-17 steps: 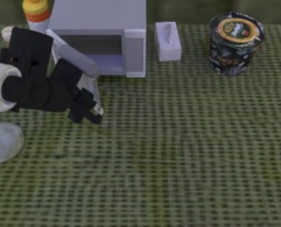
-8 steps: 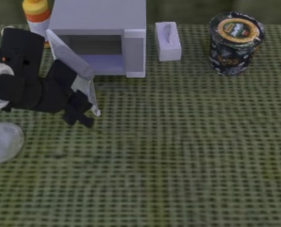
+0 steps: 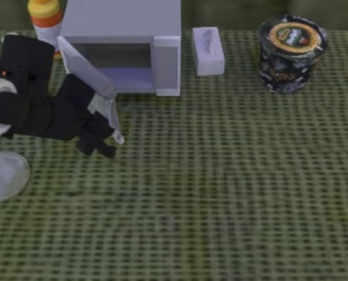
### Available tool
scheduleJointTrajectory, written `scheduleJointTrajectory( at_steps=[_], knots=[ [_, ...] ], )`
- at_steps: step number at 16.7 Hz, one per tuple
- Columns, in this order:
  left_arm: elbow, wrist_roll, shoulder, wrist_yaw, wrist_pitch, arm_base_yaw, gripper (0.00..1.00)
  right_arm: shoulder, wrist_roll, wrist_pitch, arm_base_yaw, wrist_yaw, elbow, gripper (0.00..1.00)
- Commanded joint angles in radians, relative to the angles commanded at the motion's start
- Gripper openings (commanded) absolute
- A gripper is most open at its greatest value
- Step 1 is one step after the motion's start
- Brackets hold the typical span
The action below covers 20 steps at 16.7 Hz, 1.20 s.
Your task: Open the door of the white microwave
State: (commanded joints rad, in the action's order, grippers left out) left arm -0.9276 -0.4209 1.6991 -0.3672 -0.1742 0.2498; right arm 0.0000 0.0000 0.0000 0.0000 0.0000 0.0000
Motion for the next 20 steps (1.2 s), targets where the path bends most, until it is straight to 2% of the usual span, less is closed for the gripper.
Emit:
scheduleJointTrajectory(
  at_steps=[15,20],
  knots=[
    [0.000,0.000,0.000,0.000,0.000,0.000,0.00,0.000,0.000,0.000,0.000,0.000,0.000,1.00],
    [0.002,-0.031,0.000,-0.024,-0.017,-0.011,0.00,0.000,0.000,0.000,0.000,0.000,0.000,1.00]
  ],
)
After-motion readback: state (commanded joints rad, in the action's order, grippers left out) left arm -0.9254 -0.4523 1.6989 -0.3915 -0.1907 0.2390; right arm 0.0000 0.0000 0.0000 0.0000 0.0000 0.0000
